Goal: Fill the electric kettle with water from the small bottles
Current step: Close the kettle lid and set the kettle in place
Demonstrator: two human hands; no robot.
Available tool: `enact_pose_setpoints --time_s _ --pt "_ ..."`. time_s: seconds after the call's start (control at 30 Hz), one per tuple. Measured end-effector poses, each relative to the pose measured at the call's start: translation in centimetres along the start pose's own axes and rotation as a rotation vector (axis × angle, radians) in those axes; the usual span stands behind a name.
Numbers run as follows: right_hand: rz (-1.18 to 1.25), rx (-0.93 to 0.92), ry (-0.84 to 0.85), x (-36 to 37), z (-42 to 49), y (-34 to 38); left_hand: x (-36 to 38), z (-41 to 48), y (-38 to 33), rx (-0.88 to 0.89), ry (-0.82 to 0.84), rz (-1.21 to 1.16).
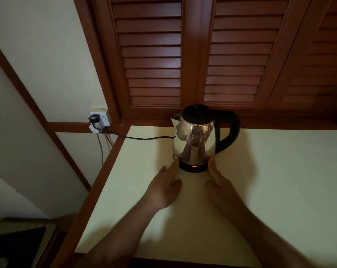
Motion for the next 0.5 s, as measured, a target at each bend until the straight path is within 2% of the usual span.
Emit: enact_pose_setpoints --time_s 0.5 --pt "-0.005 0.002 0.001 -1.2 0.1 0.7 0.6 0.4 -0.6 0.038 0.053 0.051"
Point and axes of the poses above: each hand's wrist, its own z-axis towards the middle knuckle, its own x-axis out of the palm, y = z × x, the point moved 6 cm from there along z, towards the middle knuckle, and after that the axes turned 13 degrees about -y, right-handed, at the moved point
